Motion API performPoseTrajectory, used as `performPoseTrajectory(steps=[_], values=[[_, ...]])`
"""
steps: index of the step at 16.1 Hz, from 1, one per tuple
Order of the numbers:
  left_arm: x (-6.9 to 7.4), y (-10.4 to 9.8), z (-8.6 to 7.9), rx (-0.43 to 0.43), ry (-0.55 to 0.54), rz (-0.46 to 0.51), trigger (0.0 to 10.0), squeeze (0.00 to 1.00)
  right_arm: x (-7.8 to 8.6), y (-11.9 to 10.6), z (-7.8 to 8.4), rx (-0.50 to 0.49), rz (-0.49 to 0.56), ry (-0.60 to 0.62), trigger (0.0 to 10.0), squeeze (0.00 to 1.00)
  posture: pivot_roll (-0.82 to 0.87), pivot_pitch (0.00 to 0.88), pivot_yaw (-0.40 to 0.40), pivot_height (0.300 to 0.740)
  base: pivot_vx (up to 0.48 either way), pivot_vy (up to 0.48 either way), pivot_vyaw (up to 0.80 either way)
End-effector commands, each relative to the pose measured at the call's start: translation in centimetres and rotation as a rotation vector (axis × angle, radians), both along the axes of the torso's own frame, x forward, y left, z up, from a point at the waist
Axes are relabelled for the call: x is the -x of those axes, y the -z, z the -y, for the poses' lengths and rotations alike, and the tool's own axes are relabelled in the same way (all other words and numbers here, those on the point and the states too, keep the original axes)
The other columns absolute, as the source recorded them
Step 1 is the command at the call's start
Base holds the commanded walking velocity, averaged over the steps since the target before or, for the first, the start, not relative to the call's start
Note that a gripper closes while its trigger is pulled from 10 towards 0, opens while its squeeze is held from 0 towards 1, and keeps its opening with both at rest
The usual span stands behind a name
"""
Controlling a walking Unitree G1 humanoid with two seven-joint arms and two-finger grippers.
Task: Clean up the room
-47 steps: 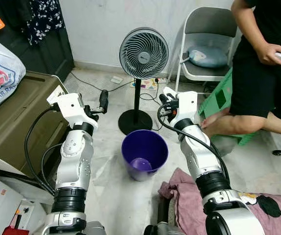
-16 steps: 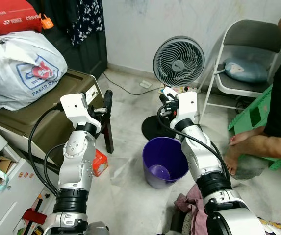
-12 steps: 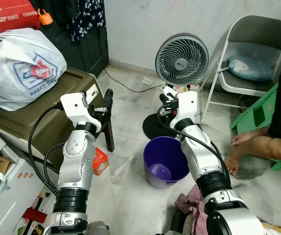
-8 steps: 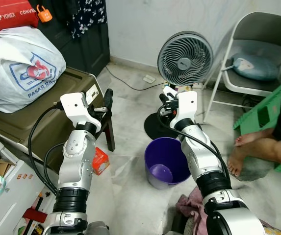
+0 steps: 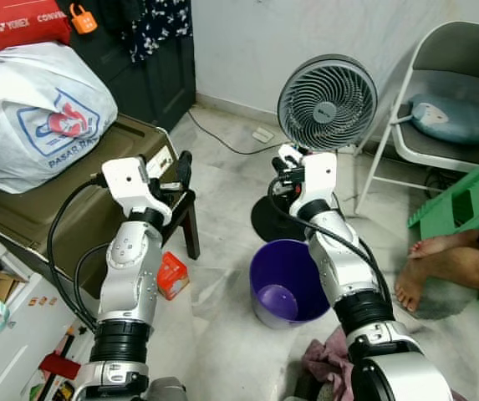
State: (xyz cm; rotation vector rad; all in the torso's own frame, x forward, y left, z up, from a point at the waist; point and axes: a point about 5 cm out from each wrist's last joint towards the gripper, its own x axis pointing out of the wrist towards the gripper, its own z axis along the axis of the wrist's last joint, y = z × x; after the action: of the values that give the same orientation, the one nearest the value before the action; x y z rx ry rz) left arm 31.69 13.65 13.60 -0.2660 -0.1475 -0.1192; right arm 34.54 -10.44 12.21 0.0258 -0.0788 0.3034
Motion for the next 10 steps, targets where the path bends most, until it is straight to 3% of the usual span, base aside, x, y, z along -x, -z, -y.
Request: performPoseTrajectory(steps=[1, 10], values=[[-0.17, -0.22, 0.19, -0.003, 0.006, 0.006, 10.0, 0.00, -0.29, -0.33, 0.13, -0.004, 0.008, 0.011, 10.0, 0.00, 0.02, 0.000, -0.036, 0.740, 0.307, 0.000, 0.00], [-0.13, -0.15, 0.19, -0.005, 0.009, 0.003, 10.0, 0.00, -0.27, -0.30, 0.14, -0.008, 0.008, 0.014, 10.0, 0.00, 0.02, 0.000, -0.035, 0.740, 0.324, 0.000, 0.00]])
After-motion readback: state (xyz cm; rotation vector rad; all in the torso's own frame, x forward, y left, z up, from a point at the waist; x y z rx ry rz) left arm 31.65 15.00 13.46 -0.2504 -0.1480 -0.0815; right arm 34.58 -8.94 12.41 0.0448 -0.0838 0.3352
